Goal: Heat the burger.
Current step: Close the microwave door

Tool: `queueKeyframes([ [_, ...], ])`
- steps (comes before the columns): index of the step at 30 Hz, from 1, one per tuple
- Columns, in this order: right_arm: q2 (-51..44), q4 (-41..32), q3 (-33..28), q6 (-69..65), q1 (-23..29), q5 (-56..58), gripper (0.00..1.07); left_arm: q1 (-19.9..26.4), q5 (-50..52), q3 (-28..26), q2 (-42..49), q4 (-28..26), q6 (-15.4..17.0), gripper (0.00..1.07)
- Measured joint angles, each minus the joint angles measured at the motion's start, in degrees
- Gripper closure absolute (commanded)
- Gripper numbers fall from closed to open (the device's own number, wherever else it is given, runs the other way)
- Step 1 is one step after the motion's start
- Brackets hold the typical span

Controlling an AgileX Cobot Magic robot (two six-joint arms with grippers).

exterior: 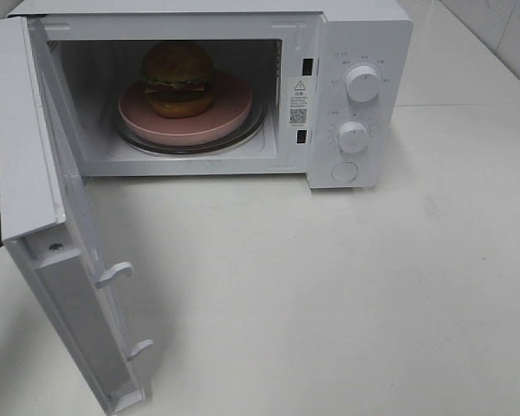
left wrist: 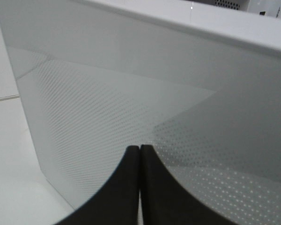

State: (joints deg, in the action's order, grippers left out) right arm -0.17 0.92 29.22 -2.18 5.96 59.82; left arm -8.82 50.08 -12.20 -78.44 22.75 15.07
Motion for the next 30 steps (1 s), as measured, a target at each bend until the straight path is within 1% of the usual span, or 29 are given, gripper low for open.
queueKeyframes([
  [2,0.0,0.0,0.0,0.0,0.0,0.0,0.32,0.0,0.06,-0.69,-0.8,0.4,0.63,1.07],
  [3,0.0,0.0,0.0,0.0,0.0,0.0,0.32,0.0,0.06,-1.95,-2.06,1.49,2.06,1.07],
  [4,0.0,0.0,0.0,0.0,0.0,0.0,0.32,0.0,0.06,-1.95,-2.06,1.49,2.06,1.07],
  [5,0.0,0.0,0.0,0.0,0.0,0.0,0.32,0.0,0.0,-3.61,-3.27,3.09,3.67,1.07],
  [6,0.0,0.0,0.0,0.0,0.0,0.0,0.32,0.0,0.0,-4.58,-3.84,4.3,4.35,1.07],
  [7,0.0,0.0,0.0,0.0,0.0,0.0,0.32,0.0,0.0,-4.58,-3.84,4.3,4.35,1.07],
  [8,0.0,0.0,0.0,0.0,0.0,0.0,0.32,0.0,0.11,-6.3,-4.98,6.42,5.9,1.07],
  [9,0.0,0.0,0.0,0.0,0.0,0.0,0.32,-0.17,0.17,-6.99,-5.44,6.99,6.7,1.07],
  [10,0.0,0.0,0.0,0.0,0.0,0.0,0.32,-0.17,0.17,-6.99,-5.44,6.99,6.7,1.07],
  [11,0.0,0.0,0.0,0.0,0.0,0.0,0.32,-0.97,-0.11,-8.65,-6.59,7.56,7.85,1.07],
  [12,0.0,0.0,0.0,0.0,0.0,0.0,0.32,-2.41,-0.86,-10.37,-7.79,7.56,8.14,1.07],
  [13,0.0,0.0,0.0,0.0,0.0,0.0,0.32,-2.41,-0.86,-10.37,-7.79,7.56,8.14,1.07],
  [14,0.0,0.0,0.0,0.0,0.0,0.0,0.32,-3.21,-1.2,-11.06,-8.42,7.51,8.14,1.07],
  [15,0.0,0.0,0.0,0.0,0.0,0.0,0.32,-5.33,-1.83,-12.66,-10.2,7.39,7.91,1.07],
  [18,0.0,0.0,0.0,0.0,0.0,0.0,0.32,-6.42,-1.89,-13.29,-11.12,7.22,7.56,1.07],
  [20,0.0,0.0,0.0,0.0,0.0,0.0,0.32,-9.34,-2.35,-15.53,-13.12,5.9,7.16,1.07],
  [21,0.0,0.0,0.0,0.0,0.0,0.0,0.32,-9.34,-2.35,-15.53,-13.12,5.9,7.16,1.07],
  [23,0.0,0.0,0.0,0.0,0.0,0.0,0.32,-13.18,-3.55,-18.22,-14.9,2.18,6.7,1.07],
  [26,0.0,0.0,0.0,0.0,0.0,0.0,0.32,-14.15,-4.07,-19.08,-15.36,0.74,6.25,1.07],
  [27,0.0,0.0,0.0,0.0,0.0,0.0,0.32,-15.87,-4.98,-20.57,-16.27,-2.46,4.76,1.07],
  [28,0.0,0.0,0.0,0.0,0.0,0.0,0.32,-16.79,-5.5,-21.43,-16.79,-4.01,3.61,1.07],
  [29,0.0,0.0,0.0,0.0,0.0,0.0,0.32,-16.79,-5.5,-21.43,-16.79,-4.01,3.61,1.07],
  [30,0.0,0.0,0.0,0.0,0.0,0.0,0.32,-18.33,-6.7,-23.15,-17.88,-6.7,1.55,1.07],
])
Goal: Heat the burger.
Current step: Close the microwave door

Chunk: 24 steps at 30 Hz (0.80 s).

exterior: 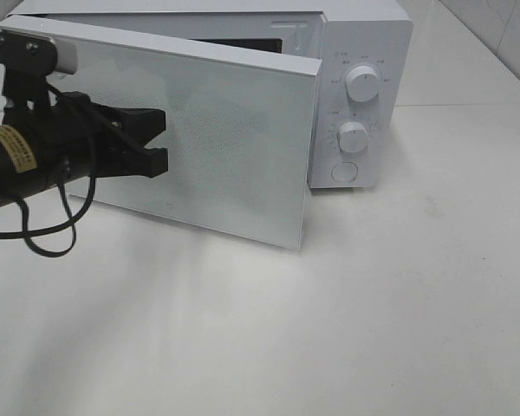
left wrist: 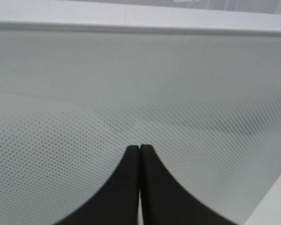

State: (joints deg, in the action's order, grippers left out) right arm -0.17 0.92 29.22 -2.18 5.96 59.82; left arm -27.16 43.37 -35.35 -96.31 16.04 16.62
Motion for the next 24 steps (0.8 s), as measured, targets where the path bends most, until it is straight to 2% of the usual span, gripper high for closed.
queueKeyframes([
  [1,0.0,0.0,0.0,0.0,0.0,0.0,0.32,-1.49,-1.03,-1.6,-1.26,-2.64,-1.89,1.07],
  [4,0.0,0.0,0.0,0.0,0.0,0.0,0.32,-2.35,-1.2,-2.41,-1.89,-4.07,-2.86,1.07],
  [6,0.0,0.0,0.0,0.0,0.0,0.0,0.32,-5.33,-1.38,-5.9,-3.95,-9.11,-6.07,1.07],
  [9,0.0,0.0,0.0,0.0,0.0,0.0,0.32,-7.16,-2.12,-8.42,-5.5,-12.15,-7.73,1.07],
  [11,0.0,0.0,0.0,0.0,0.0,0.0,0.32,-7.79,-2.75,-9.22,-5.96,-12.78,-8.08,1.07],
  [15,0.0,0.0,0.0,0.0,0.0,0.0,0.32,-9.68,-4.35,-14.09,-8.59,-15.36,-8.37,1.07],
  [18,0.0,0.0,0.0,0.0,0.0,0.0,0.32,-9.85,-4.35,-14.84,-9.05,-15.76,-8.42,1.07],
  [20,0.0,0.0,0.0,0.0,0.0,0.0,0.32,-10.31,-4.41,-18.22,-11.29,-17.88,-8.48,1.07],
  [24,0.0,0.0,0.0,0.0,0.0,0.0,0.32,-10.31,-4.64,-20.23,-12.49,-19.08,-8.88,1.07],
])
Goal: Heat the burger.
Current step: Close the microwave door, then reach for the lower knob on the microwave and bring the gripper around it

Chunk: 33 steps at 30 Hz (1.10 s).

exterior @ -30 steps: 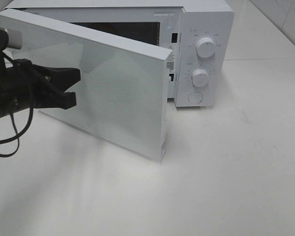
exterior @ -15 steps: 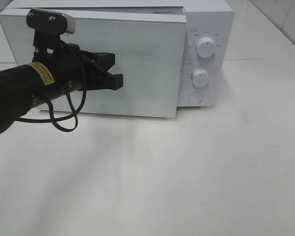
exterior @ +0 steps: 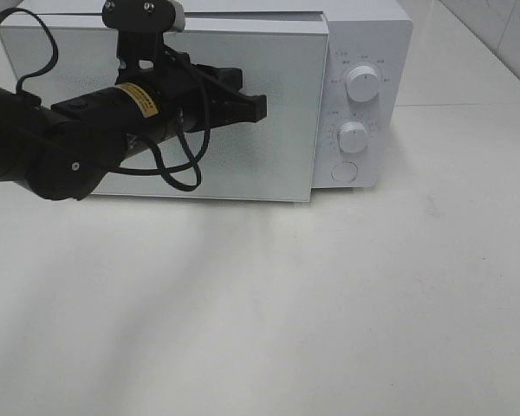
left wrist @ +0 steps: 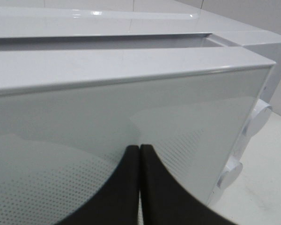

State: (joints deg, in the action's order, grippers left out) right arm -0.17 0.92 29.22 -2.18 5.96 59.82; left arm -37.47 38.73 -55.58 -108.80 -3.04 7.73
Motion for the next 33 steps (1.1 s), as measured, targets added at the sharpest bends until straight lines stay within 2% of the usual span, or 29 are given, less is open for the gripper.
queueKeyframes([
  [4,0.0,0.0,0.0,0.0,0.0,0.0,0.32,-0.57,-1.55,-2.86,-2.29,-0.63,-2.12,1.07],
  [11,0.0,0.0,0.0,0.0,0.0,0.0,0.32,-1.26,-4.35,-7.45,-5.39,-0.74,-2.64,1.07],
  [13,0.0,0.0,0.0,0.0,0.0,0.0,0.32,-1.32,-5.21,-9.85,-6.88,-2.81,-4.64,1.07],
  [14,0.0,0.0,0.0,0.0,0.0,0.0,0.32,-1.32,-5.21,-9.85,-6.88,-2.81,-4.64,1.07],
  [15,0.0,0.0,0.0,0.0,0.0,0.0,0.32,-1.66,-5.9,-10.94,-7.56,-4.07,-6.7,1.07],
  [16,0.0,0.0,0.0,0.0,0.0,0.0,0.32,-1.66,-5.9,-10.94,-7.56,-4.07,-6.7,1.07],
  [18,0.0,-0.06,0.0,0.0,0.0,0.0,0.32,-2.06,-6.88,-11.57,-7.73,-5.61,-9.51,1.07],
  [22,0.0,-0.06,0.0,0.0,0.0,0.0,0.32,-2.29,-9.0,-11.86,-7.28,-6.65,-10.6,1.07],
  [25,0.0,-0.06,0.0,0.0,0.0,0.0,0.32,-2.35,-14.61,-12.26,-6.25,-8.94,-10.94,1.07],
  [26,0.0,-0.06,0.0,0.0,0.0,0.0,0.32,-2.35,-18.68,-12.55,-5.39,-10.43,-10.94,1.02],
  [27,0.0,-0.06,0.0,0.0,0.0,0.0,0.32,-2.35,-18.68,-12.55,-5.39,-10.43,-10.94,1.02],
  [29,0.0,-0.06,0.0,0.0,0.0,0.0,0.32,-2.46,-25.27,-12.61,-3.55,-11.17,-11.12,0.85],
  [30,0.0,-0.06,0.0,0.0,0.0,0.0,0.32,-2.46,-25.27,-12.61,-3.55,-11.17,-11.12,0.85],
  [31,0.0,-0.06,0.0,0.0,0.0,0.0,0.32,-2.92,-31.17,-12.66,-2.01,-11.23,-11.17,0.66],
  [32,0.0,-0.06,0.0,0.0,0.0,0.0,0.32,-3.15,-34.32,-12.66,-1.43,-11.23,-11.17,0.51],
  [33,0.0,-0.06,0.0,0.0,0.0,0.0,0.32,-3.15,-34.32,-12.66,-1.43,-11.23,-11.17,0.51],
])
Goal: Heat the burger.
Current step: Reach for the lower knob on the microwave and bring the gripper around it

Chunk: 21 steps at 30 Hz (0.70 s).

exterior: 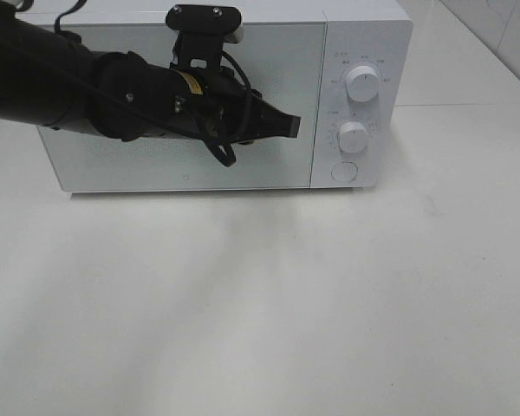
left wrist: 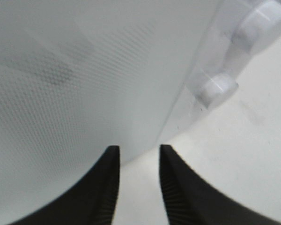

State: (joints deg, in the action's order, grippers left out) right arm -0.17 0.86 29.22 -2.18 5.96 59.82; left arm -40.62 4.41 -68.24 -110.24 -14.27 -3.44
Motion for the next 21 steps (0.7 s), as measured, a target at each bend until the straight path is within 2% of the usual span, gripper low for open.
queueKeyframes([
  [1,0.0,0.0,0.0,0.0,0.0,0.0,0.32,-0.34,-5.67,-0.06,1.15,0.17,-0.06,0.19],
  [2,0.0,0.0,0.0,0.0,0.0,0.0,0.32,-0.34,-5.67,-0.06,1.15,0.17,-0.06,0.19],
  [3,0.0,0.0,0.0,0.0,0.0,0.0,0.32,-0.74,-11.29,-0.11,2.06,0.17,-0.06,0.05],
  [4,0.0,0.0,0.0,0.0,0.0,0.0,0.32,-0.86,-17.53,-0.11,2.81,0.17,-0.06,0.06],
  [7,0.0,0.0,0.0,0.0,0.0,0.0,0.32,-0.86,-19.88,-0.11,3.15,0.17,-0.06,0.06],
  [9,0.0,0.0,0.0,0.0,0.0,0.0,0.32,-0.86,-28.59,-0.11,4.13,0.17,-0.06,0.06],
  [10,0.0,0.0,0.0,0.0,0.0,0.0,0.32,-0.86,-28.59,-0.11,4.13,0.17,-0.06,0.06],
  [12,0.0,0.0,0.0,0.0,0.0,0.0,0.32,-0.86,-39.3,-0.29,5.33,0.46,-0.06,0.06],
  [14,0.0,0.0,0.0,0.0,0.0,0.0,0.32,-0.86,-41.42,-0.34,5.56,0.57,-0.06,0.06],
  [15,0.0,0.0,0.0,0.0,0.0,0.0,0.32,-0.86,-46.93,-0.46,6.02,0.57,-0.06,0.06],
  [18,0.0,0.0,0.0,0.0,0.0,0.0,0.32,-0.86,-49.56,-0.46,6.36,0.57,-0.17,0.06],
  [21,0.0,0.0,0.0,0.0,0.0,0.0,0.32,-0.86,-56.95,-0.46,7.45,1.03,-1.09,0.06],
])
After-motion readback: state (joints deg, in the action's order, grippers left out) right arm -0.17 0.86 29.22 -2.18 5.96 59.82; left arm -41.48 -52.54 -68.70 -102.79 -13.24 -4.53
